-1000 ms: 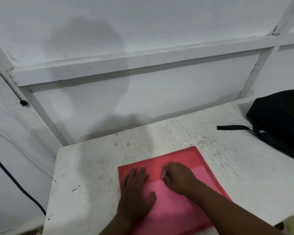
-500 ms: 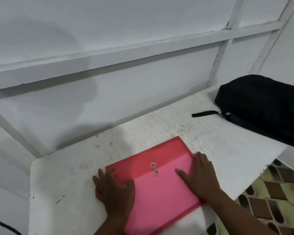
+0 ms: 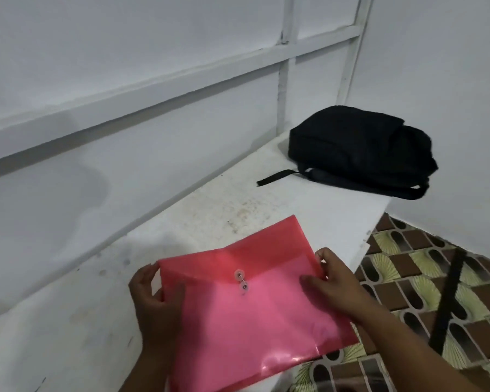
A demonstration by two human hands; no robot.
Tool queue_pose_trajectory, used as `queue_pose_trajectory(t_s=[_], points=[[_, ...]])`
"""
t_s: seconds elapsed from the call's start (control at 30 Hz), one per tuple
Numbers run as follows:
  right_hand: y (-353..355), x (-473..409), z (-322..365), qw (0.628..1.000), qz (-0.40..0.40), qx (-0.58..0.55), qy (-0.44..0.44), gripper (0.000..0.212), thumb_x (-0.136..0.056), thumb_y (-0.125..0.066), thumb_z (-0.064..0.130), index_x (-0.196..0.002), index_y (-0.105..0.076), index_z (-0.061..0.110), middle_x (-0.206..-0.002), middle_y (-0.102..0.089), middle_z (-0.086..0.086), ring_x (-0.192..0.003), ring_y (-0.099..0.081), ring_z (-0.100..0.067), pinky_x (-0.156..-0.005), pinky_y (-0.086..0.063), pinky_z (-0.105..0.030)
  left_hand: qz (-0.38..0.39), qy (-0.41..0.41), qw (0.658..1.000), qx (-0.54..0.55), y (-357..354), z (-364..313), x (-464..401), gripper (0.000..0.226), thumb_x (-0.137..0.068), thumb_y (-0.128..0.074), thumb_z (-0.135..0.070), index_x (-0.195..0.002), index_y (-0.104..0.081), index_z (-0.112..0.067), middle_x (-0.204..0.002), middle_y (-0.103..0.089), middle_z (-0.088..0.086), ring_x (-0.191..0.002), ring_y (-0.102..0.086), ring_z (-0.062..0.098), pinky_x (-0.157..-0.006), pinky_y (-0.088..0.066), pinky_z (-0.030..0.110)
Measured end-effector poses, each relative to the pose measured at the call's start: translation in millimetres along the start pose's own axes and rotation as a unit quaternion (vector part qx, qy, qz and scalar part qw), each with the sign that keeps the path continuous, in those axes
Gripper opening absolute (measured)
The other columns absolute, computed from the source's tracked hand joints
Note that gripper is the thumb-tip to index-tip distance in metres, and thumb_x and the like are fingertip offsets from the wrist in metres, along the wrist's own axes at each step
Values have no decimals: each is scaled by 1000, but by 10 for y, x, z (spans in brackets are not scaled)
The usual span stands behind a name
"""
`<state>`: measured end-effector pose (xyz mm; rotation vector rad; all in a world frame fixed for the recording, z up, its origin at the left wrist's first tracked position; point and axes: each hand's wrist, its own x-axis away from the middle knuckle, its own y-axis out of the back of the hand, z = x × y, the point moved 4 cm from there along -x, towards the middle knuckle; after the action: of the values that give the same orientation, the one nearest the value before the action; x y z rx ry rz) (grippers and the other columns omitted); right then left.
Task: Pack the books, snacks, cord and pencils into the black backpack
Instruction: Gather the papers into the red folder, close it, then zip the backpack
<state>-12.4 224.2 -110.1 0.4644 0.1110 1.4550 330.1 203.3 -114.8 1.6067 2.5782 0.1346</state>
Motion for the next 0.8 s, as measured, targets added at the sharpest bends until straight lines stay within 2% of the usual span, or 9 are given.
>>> queue_pose_trajectory(t_s=[0.03,0.1,0.2,0.33,0.47,0.57,0.67,0.73,0.8], points=[[133,19,-29,999,22,-28,-7,20,-89,-68,21,-97,-50,24,-90,-71,-9,-73,-70,-23,-64,-58,-41,14,22,999,29,-94,-2,-63,49,-90,-74,-16,-127,-45,-32,-135,-58,7,-110,-64,24,-88,-51,34],[392,45,-102,996,42,-74,-18,23,-92,-68,23,-110,-53,23,-98,-72,-10,-83,-73,-26,-73,-61,-45,56,67,994,65,-339,-40,-144,49,-91,-72,-18,-133,-48,-26,-123,-66,15,-104,-66,26,-89,-51,40],[740,55,-256,992,39,-116,-17,31,-93,-67,29,-122,-57,24,-105,-73,-7,-93,-73,-26,-80,-61,-46,99,57,993,21,-794,-204,-156,51,-84,-80,-17,-129,-58,-25,-107,-73,3,-98,-71,20,-96,-54,47],[1369,48,-544,979,-5,-201,-28,38,-88,-71,29,-124,-60,23,-107,-73,-11,-95,-72,-35,-82,-58,-57,139,69,986,62,-1586,-457,-43,42,-81,-80,-7,-119,-69,-22,-108,-76,2,-105,-71,24,-98,-53,47],[2130,54,-673,974,-44,-222,-13,45,-90,-70,22,-129,-51,34,-110,-73,-5,-98,-72,-28,-80,-60,-47,178,23,979,95,-2537,-857,234,39,-81,-78,-1,-113,-71,-23,-106,-77,1,-101,-72,21,-94,-54,41],[2782,131,-721,972,-108,-207,9,41,-94,-64,13,-130,-51,27,-104,-74,-4,-91,-73,-24,-73,-60,-36,204,-24,973,107,-3243,-1119,482,36,-84,-76,-3,-107,-70,-30,-106,-75,-5,-97,-72,10,-88,-55,34],[3420,309,-786,961,-165,-218,34,39,-95,-61,7,-130,-55,24,-104,-74,-7,-91,-72,-24,-72,-57,-31,266,-31,957,109,-3920,-1253,705,41,-89,-73,-8,-125,-65,-26,-117,-72,-5,-107,-69,11,-94,-53,37],[3765,421,-823,951,-198,-236,38,36,-95,-58,4,-125,-58,25,-101,-75,-4,-85,-72,-15,-70,-56,-24,313,-28,945,90,-4328,-1299,855,48,-93,-69,-9,-137,-57,-24,-124,-69,-2,-112,-66,16,-96,-52,40],[4012,476,-922,934,-235,-267,33,37,-95,-56,0,-122,-59,25,-99,-75,-4,-84,-72,-13,-73,-58,-28,350,-39,935,43,-4664,-1316,986,51,-94,-67,-11,-140,-53,-25,-125,-67,-2,-113,-65,17,-98,-52,42]])
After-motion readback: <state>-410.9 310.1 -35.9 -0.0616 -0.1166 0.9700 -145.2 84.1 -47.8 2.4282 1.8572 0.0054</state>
